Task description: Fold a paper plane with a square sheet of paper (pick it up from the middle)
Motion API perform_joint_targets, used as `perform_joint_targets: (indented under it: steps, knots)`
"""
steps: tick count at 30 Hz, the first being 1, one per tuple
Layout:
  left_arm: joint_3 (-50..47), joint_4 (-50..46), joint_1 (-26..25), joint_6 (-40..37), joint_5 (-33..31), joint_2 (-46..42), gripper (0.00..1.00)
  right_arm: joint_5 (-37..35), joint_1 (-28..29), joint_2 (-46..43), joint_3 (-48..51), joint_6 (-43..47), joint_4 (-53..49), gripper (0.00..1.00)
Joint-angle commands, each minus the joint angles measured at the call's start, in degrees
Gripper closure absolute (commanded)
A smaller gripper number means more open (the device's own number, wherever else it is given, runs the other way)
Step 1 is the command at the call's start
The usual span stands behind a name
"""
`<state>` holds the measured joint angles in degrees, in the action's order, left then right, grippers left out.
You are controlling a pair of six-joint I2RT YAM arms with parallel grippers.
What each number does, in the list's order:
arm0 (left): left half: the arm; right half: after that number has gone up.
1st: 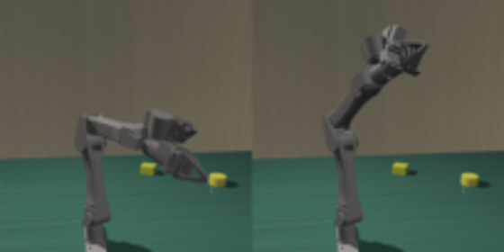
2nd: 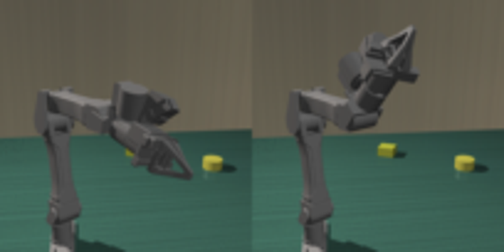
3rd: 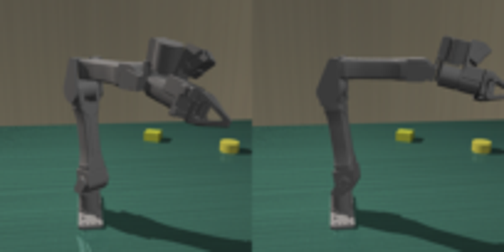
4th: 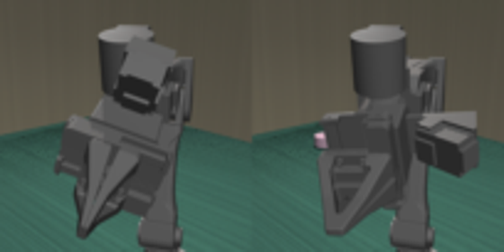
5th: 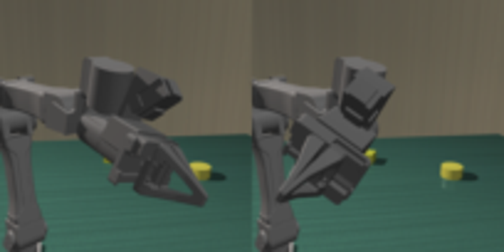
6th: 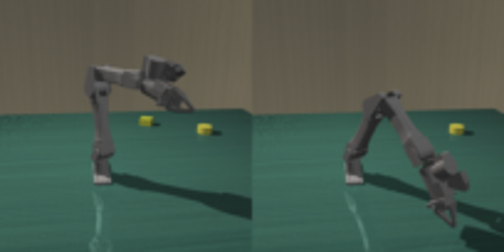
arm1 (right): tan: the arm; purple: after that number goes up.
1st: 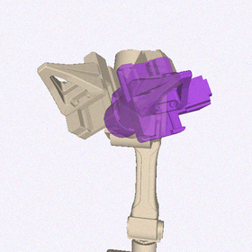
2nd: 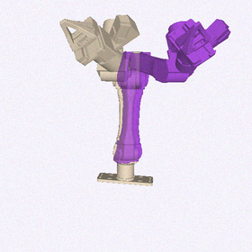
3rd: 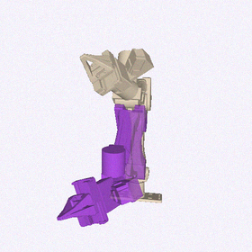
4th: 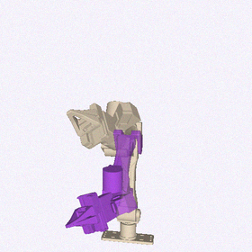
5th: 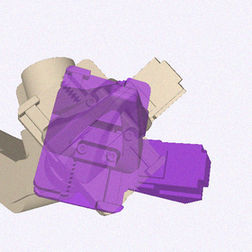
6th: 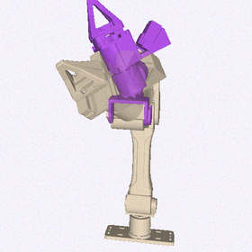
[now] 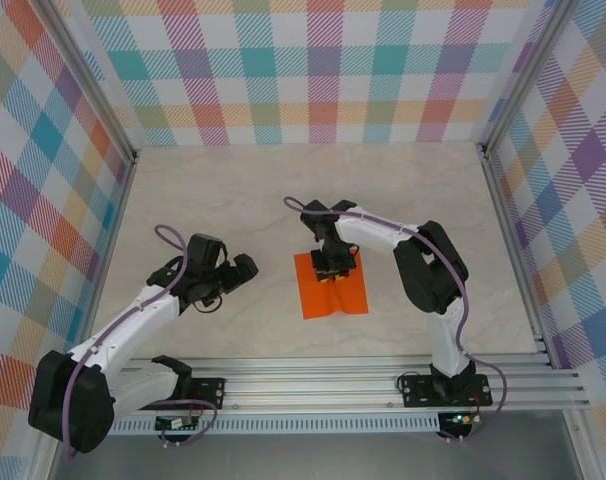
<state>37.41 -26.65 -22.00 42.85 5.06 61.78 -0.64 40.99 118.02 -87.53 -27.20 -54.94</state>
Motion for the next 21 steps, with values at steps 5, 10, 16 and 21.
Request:
perform_joint_targets:
  steps: [5,10,16,21]
  knots:
    - [1.1,-0.49,-0.68,0.39,0.41,0.13,0.0,-1.7,0.38,-3.98,1.43,-0.81,-0.46,0.79]
    - [1.08,-0.68,-0.68,0.43,0.39,-0.01,0.0,-2.87,0.4,-5.79,1.7,-1.09,-0.9,0.8]
    - [1.26,-0.59,-0.68,0.5,0.56,0.19,0.0,-3.85,0.39,-8.43,2.07,-1.24,-1.11,0.74]
    - [0.99,-0.43,-0.68,0.37,0.99,0.14,0.0,-6.16,-0.21,-5.76,0.33,-0.17,-2.47,0.13]
